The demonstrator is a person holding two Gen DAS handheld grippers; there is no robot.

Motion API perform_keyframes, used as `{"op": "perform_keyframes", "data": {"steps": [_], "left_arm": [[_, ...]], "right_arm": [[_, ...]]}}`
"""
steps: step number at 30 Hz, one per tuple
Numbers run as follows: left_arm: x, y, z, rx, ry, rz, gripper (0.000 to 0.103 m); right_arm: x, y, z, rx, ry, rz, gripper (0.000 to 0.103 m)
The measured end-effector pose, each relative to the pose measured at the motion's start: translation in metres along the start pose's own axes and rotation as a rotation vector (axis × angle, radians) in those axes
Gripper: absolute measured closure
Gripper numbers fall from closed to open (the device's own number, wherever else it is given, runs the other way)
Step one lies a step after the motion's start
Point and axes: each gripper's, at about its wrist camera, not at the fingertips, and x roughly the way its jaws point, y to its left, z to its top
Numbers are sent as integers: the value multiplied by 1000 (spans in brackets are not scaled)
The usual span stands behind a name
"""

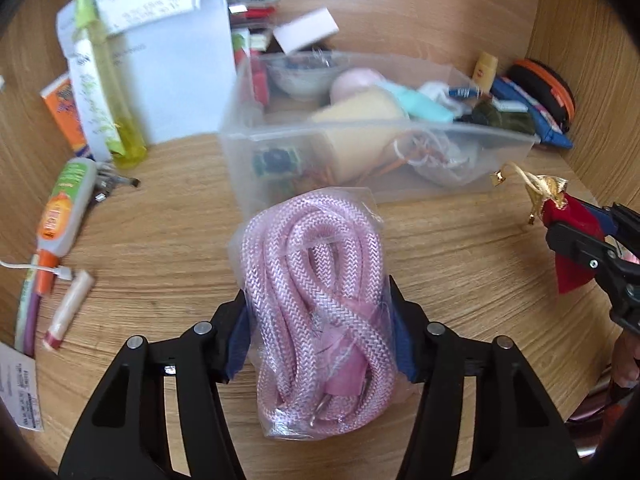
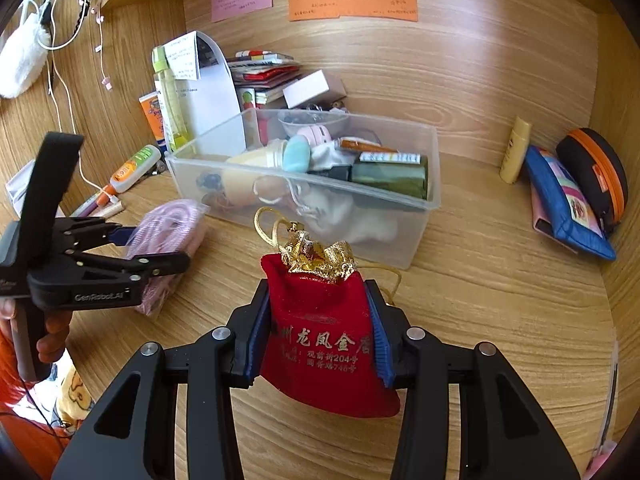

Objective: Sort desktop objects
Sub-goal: 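Carry the rope bag and red pouch into the bin and open both grippers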

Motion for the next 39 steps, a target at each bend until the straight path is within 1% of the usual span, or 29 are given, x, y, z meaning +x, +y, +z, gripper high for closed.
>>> {"op": "perform_keyframes", "data": {"steps": [3, 7, 12, 18, 21, 26, 30, 34, 39], "left_arm": [[-15, 8, 2, -23, -45, -25, 45], [-34, 11, 8, -37, -102, -36, 45], [-54, 16, 23, -51, -182, -57, 45], [-62, 18, 45, -51, -244, -64, 45], [-60, 22, 57, -52, -257, -67, 45], [-50, 29, 78, -66, -257, -80, 45], [-38, 34, 97, -75, -258, -68, 45], [-29, 31, 110, -65, -257, -79, 45], [-16, 25, 123, -45, -241, -100, 45]], "right_arm": [[-4, 2, 8, 1, -22, 2, 63], [-10, 2, 19, 3, -53, -1, 63], [-15, -1, 36, 13, -94, -14, 63], [-16, -4, 58, 13, -134, -24, 63], [-14, -7, 68, 13, -147, -27, 63], [-9, -12, 84, 12, -158, -31, 63], [-2, -16, 100, 1, -164, -48, 63], [7, -17, 111, -1, -165, -49, 63], [26, -15, 123, -5, -146, -40, 63]]}}
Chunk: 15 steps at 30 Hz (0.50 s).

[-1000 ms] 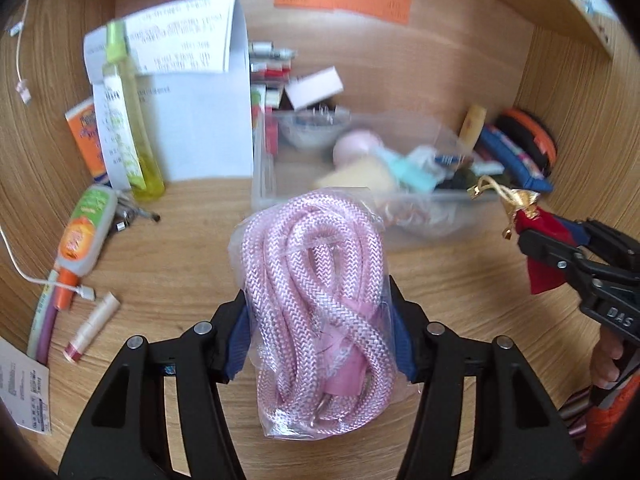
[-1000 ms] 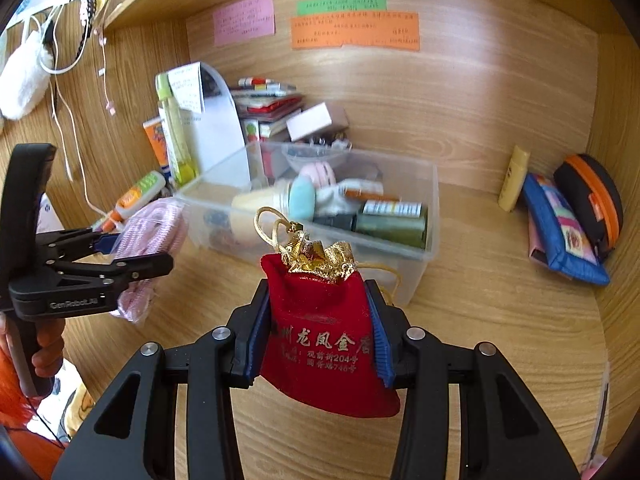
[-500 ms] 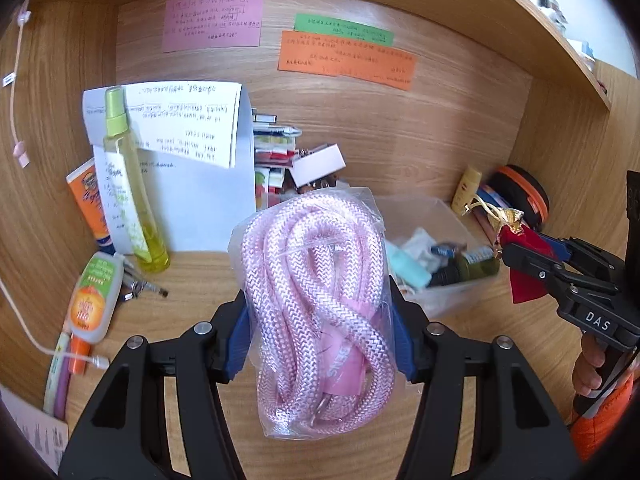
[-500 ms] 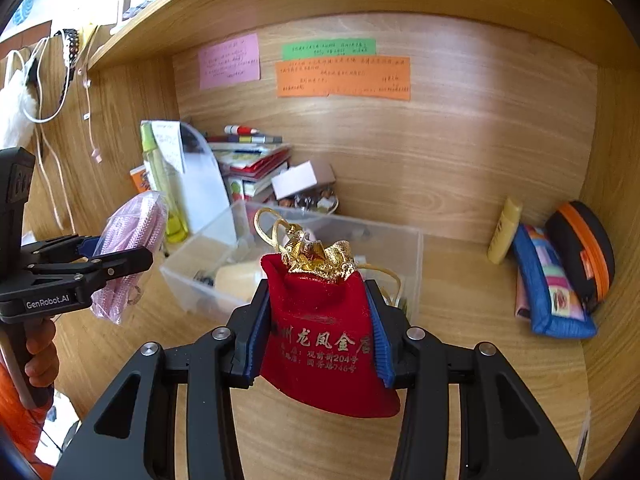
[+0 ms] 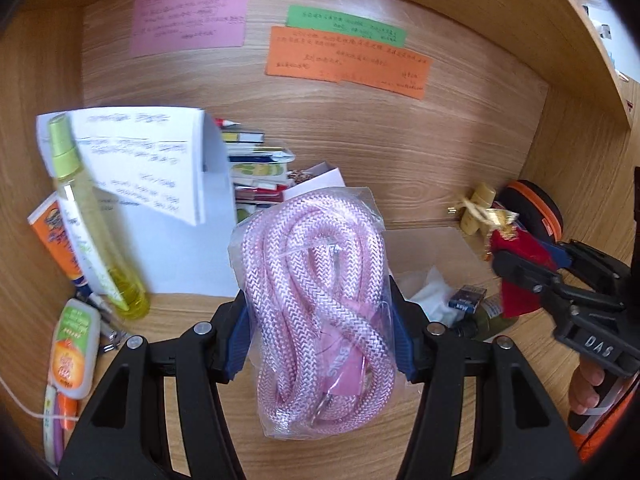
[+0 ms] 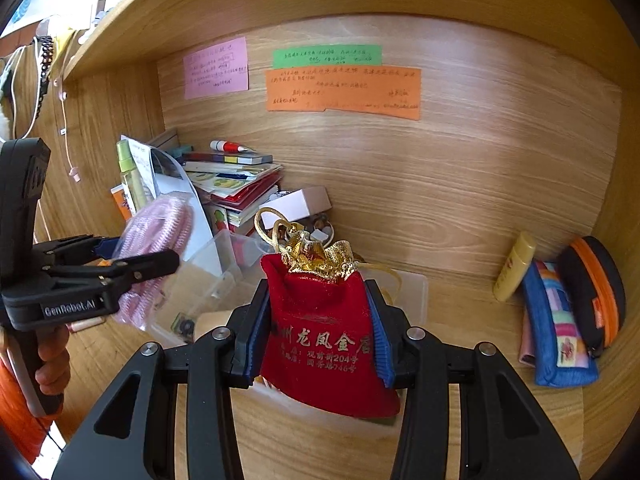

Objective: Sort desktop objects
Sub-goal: 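Carry the rope bag and red pouch into the bin and open both grippers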

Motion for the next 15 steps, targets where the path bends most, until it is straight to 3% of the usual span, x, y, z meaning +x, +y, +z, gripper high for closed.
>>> {"op": "perform_keyframes", "data": {"steps": [7, 15], "left_arm": [[32, -7, 9, 18, 46, -15, 45], [64, -6, -3, 33, 118, -40, 45]], "right_arm": [[31, 3, 3, 1, 49, -12, 63], [63, -8, -7, 22, 95, -63, 63]]}}
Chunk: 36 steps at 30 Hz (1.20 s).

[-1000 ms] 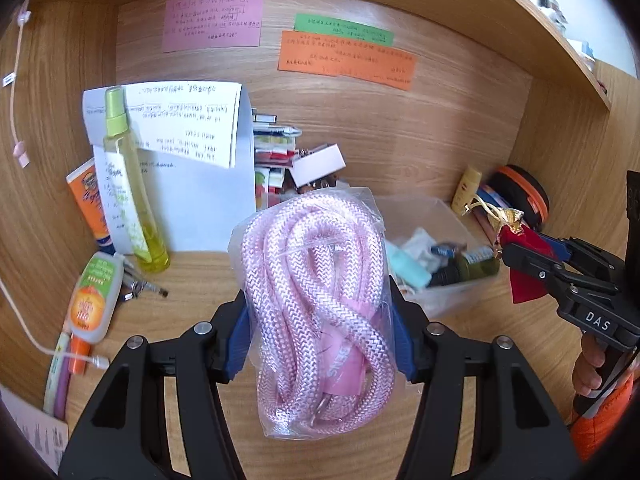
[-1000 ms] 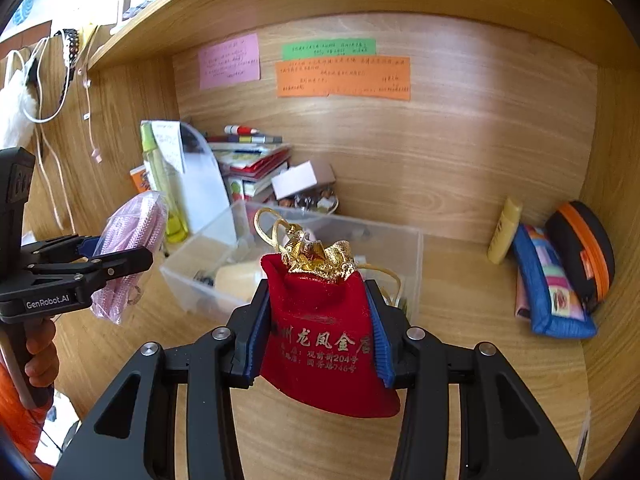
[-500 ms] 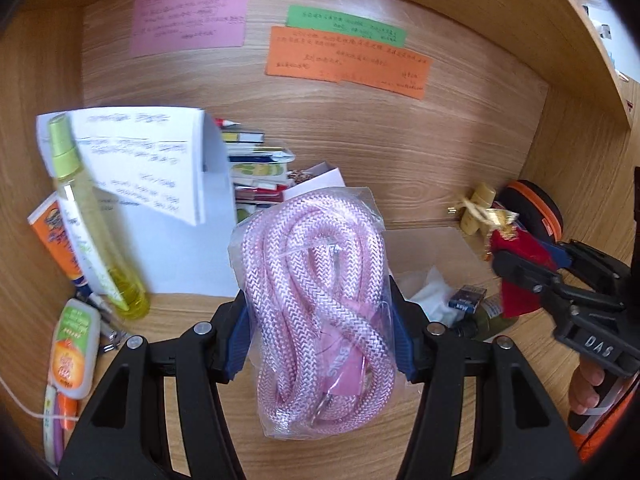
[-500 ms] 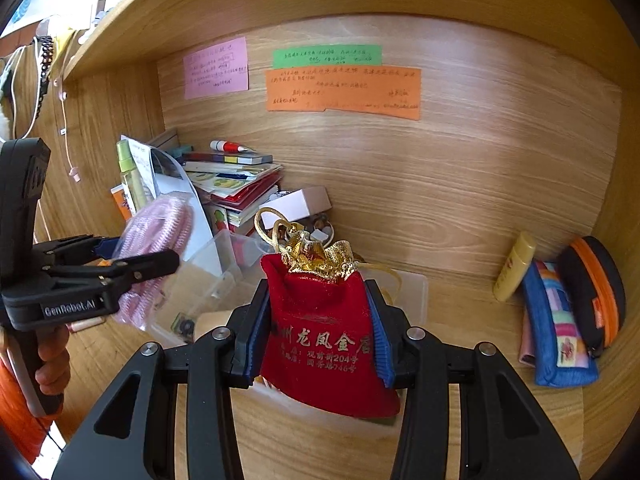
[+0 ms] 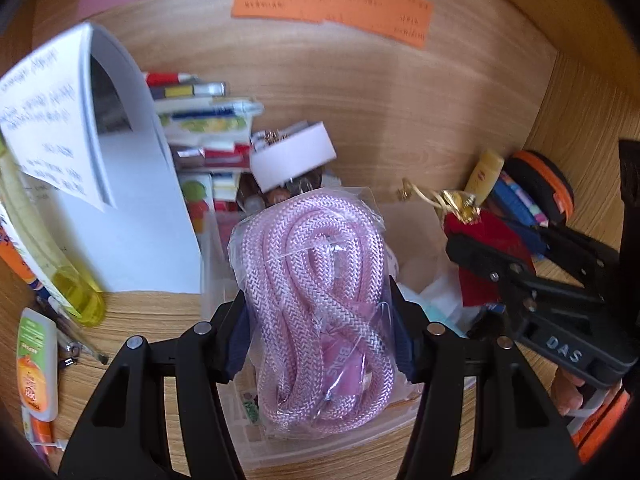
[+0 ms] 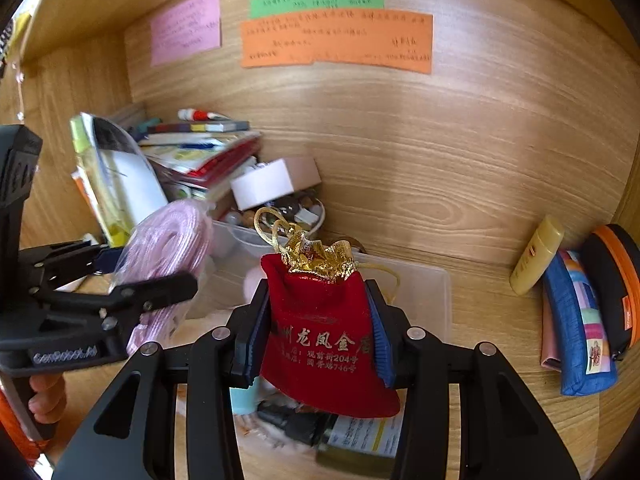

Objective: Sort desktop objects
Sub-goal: 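Carry the rope bag and red pouch into the bin and open both grippers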

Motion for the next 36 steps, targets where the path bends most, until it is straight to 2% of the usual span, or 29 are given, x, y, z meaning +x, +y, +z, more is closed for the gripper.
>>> {"op": "perform_keyframes", "data": {"steps": [5, 10, 13, 16, 18, 20, 21, 22, 23, 27, 33, 36], "left_arm": [[8, -1, -1, 13, 12, -4, 44], [9, 2, -2, 5, 16, -5, 43], [7, 6, -4, 0, 19, -11, 42], [8, 6, -5, 4, 19, -13, 37], [7, 5, -7, 10, 14, -5, 35], [4, 7, -7, 12, 7, -7, 35], [2, 7, -7, 14, -3, -5, 34], [1, 6, -6, 16, -13, -5, 29], [-1, 7, -5, 16, -23, -7, 25], [-9, 8, -4, 18, -56, -4, 24], [-18, 7, -1, 27, -89, 8, 24], [-25, 6, 0, 36, -118, 41, 21]], "right_arm": [[14, -4, -5, -3, 30, -24, 61], [12, -1, -5, -35, 18, -55, 59], [12, 0, -5, -48, 16, -76, 55], [12, 1, -5, -58, 17, -102, 53], [8, 2, -4, -66, 8, -107, 48], [5, 2, -4, -67, -10, -113, 35], [2, 3, -3, -71, -22, -120, 33], [-1, 3, -3, -74, -34, -128, 30], [-2, 3, -3, -75, -40, -129, 29], [-5, 0, -1, -60, -45, -122, 21], [-8, 0, 2, -51, -10, -98, 18], [-18, 2, 4, -48, -17, -85, 15]]}}
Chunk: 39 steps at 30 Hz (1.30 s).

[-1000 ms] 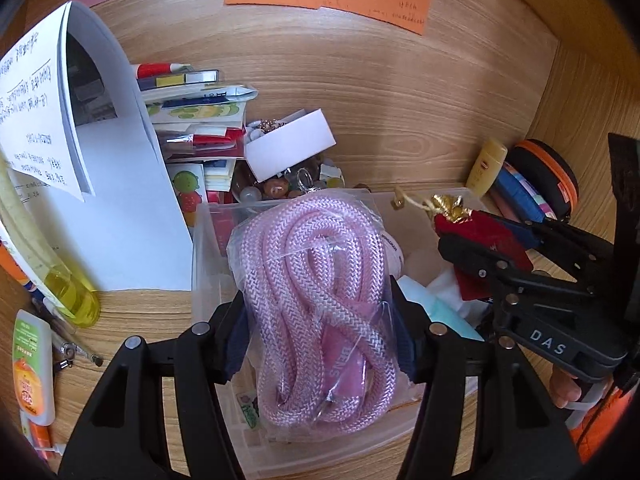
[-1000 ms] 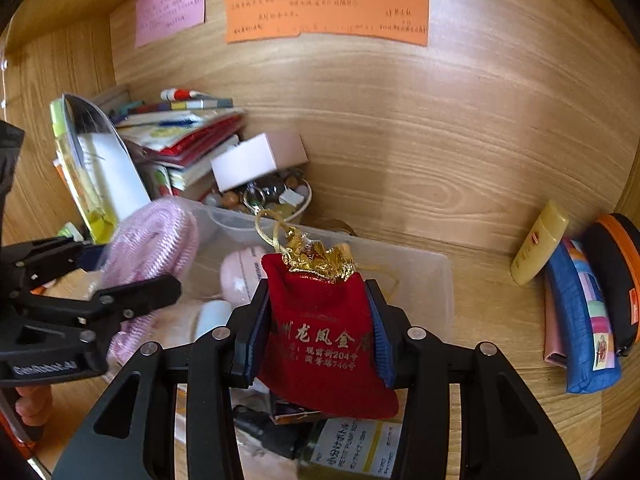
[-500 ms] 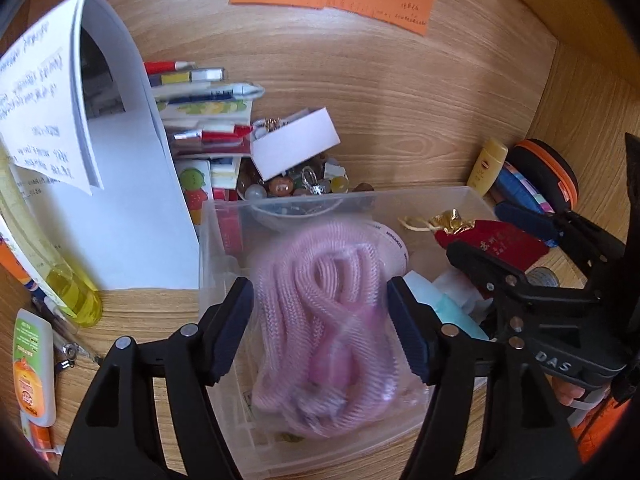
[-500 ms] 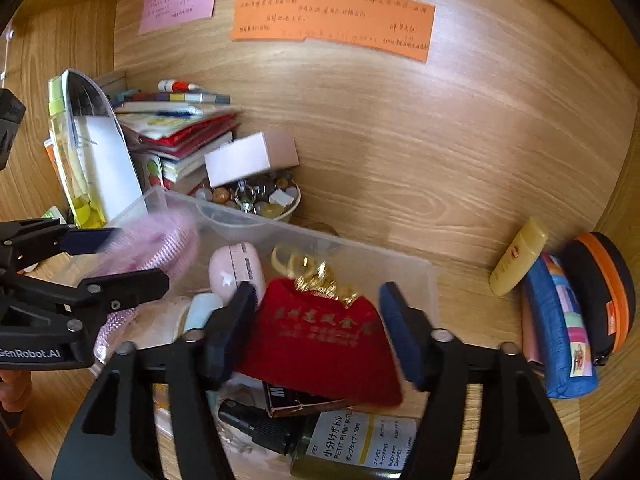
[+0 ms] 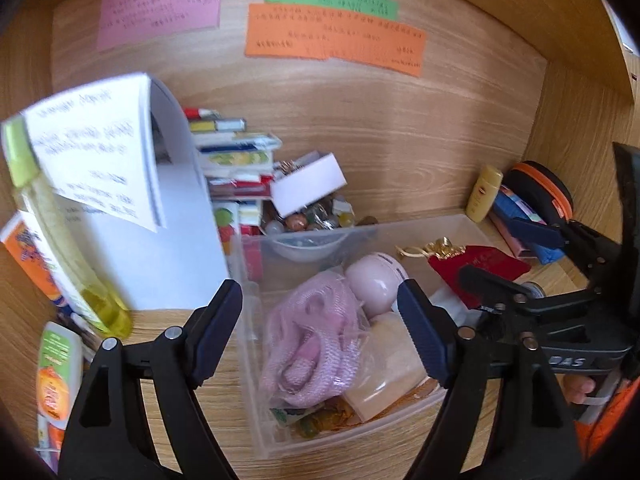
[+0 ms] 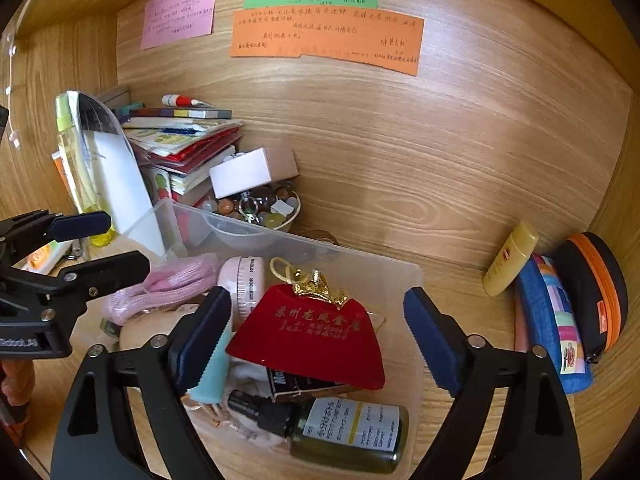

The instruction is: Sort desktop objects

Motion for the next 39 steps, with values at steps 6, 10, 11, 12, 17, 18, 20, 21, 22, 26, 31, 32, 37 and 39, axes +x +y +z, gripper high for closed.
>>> {"op": "perform_keyframes", "data": {"steps": [6, 10, 11, 12, 17, 18, 20, 21, 22, 26, 31, 32, 37, 39], "left_arm": [[-18, 0, 2, -1, -11, -23, 15], [-32, -5, 0, 15, -30, -8, 11], [-36, -6, 0, 19, -32, -3, 11], [-40, -7, -2, 24, -36, 11, 11], [-53, -10, -10, 24, -34, 47, 10], [-56, -11, -13, 24, -33, 53, 10], [-60, -14, -17, 30, -28, 64, 10], [-62, -15, -19, 32, -28, 68, 10], [-64, -16, -22, 35, -27, 71, 10], [-71, -22, -30, 46, -30, 80, 10], [-79, -28, -40, 46, -33, 82, 10], [-81, -29, -42, 50, -35, 90, 10], [-86, -35, -47, 69, -47, 102, 10], [-88, -37, -48, 72, -49, 96, 10]], "right_arm": [[-38, 8, 3, -76, -85, -23, 5], [-62, 11, -3, -97, -127, -21, 2], [-67, 11, -5, -97, -134, -15, 2], [-71, 11, -8, -94, -138, -11, 2], [-90, 12, -20, -82, -164, 2, 2], [-92, 12, -21, -79, -168, 5, 2], [-99, 12, -27, -71, -173, 9, 2], [-101, 12, -28, -69, -174, 10, 2], [-104, 12, -30, -66, -176, 9, 2], [-112, 11, -39, -47, -179, 10, 2], [-119, 9, -48, -29, -176, 15, 1], [-120, 9, -50, -28, -175, 16, 1], [-123, 8, -57, -18, -174, 18, 1], [-123, 7, -58, -13, -172, 20, 1]]}}
